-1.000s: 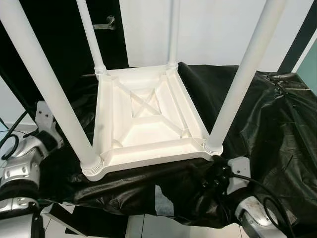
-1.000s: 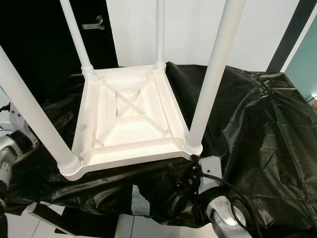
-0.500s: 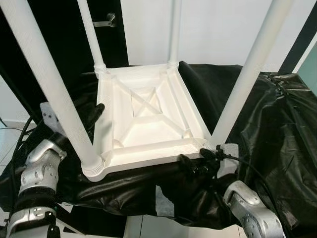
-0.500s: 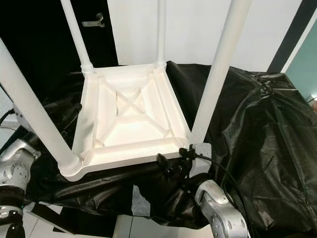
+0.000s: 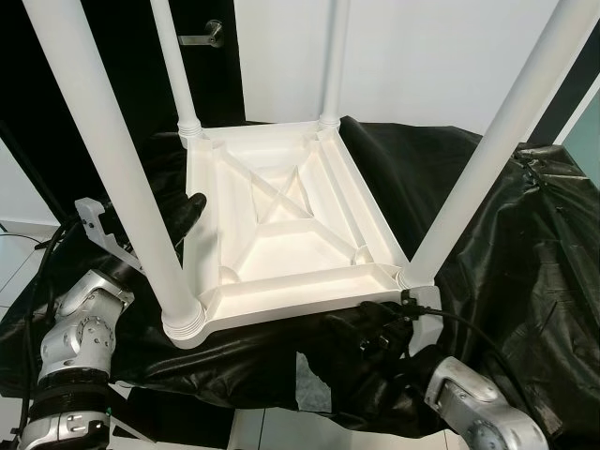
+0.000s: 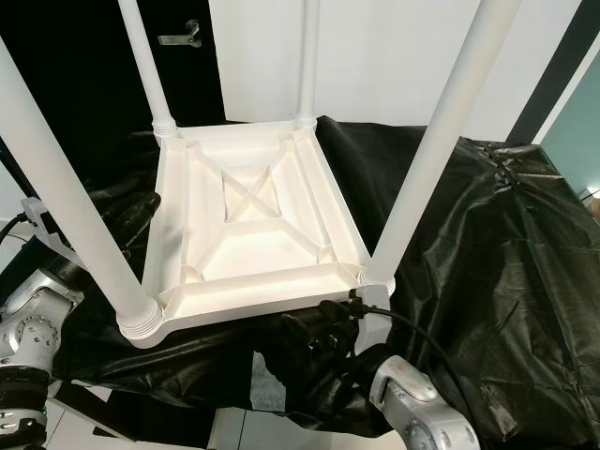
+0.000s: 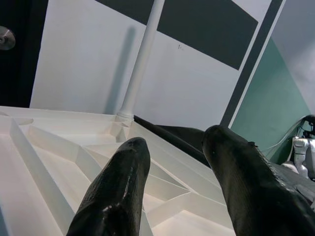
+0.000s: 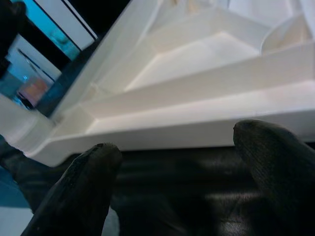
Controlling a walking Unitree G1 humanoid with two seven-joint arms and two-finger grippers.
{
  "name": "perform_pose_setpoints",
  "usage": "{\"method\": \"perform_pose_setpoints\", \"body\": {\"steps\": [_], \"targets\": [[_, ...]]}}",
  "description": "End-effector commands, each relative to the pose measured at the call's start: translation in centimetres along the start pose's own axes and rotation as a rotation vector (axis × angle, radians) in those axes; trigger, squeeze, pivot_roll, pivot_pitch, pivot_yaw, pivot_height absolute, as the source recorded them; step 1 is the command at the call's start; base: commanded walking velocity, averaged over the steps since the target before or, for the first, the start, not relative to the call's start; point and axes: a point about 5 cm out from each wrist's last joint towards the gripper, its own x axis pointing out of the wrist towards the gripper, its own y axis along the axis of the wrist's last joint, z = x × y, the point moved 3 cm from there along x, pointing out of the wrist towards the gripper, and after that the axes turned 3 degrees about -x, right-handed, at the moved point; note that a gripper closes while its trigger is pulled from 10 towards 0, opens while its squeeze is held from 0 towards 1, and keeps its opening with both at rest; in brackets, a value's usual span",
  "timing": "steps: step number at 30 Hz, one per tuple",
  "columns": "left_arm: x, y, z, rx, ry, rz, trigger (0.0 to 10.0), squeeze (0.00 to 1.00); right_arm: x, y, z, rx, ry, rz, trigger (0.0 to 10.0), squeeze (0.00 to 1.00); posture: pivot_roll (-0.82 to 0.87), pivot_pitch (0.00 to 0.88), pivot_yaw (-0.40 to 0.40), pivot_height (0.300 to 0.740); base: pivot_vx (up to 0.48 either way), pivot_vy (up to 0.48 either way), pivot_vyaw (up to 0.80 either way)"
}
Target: Building children table
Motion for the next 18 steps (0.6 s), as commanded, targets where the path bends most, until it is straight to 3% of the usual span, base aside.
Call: {"method": "perform_pose_setpoints", "body": {"steps": [1,8,11,13,16,18], "targets": [[-0.2,-0.7,1.8,-0.021,-0.201,-0.032,10.0,0.00,-0.4,-0.3,0.2,0.037,-0.018,-0.015,10.0,0.00,0.00,0.000,-0.036,0.740,0.000,0.000,0.00],[0.1,-0.5,2.3,-0.039,-0.228,-0.028,10.0,0.00,0.4,-1.0,1.9,0.124,-0.116,-0.030,10.0,0.00,0.01,0.000,-0.028,0.740,0.000,0.000,0.00],[0.1,-0.4,3.4,-0.082,-0.277,-0.008,10.0,0.00,1.5,-0.8,2.6,0.196,-0.136,-0.010,10.0,0.00,0.01,0.000,-0.029,0.740,0.000,0.000,0.00],[0.3,-0.6,5.0,-0.146,-0.332,0.023,10.0,0.00,2.4,-0.3,3.4,0.253,-0.156,0.017,10.0,0.00,0.02,0.000,-0.038,0.740,0.000,0.000,0.00],[0.3,-0.9,5.7,-0.158,-0.350,0.024,10.0,0.00,2.7,0.0,3.6,0.272,-0.158,0.029,10.0,0.00,0.02,0.000,-0.039,0.740,0.000,0.000,0.00],[0.3,-1.7,7.4,-0.193,-0.402,0.014,10.0,0.00,3.1,0.2,4.1,0.290,-0.178,0.040,10.0,0.00,0.02,0.000,-0.045,0.740,0.000,0.000,0.00]]}}
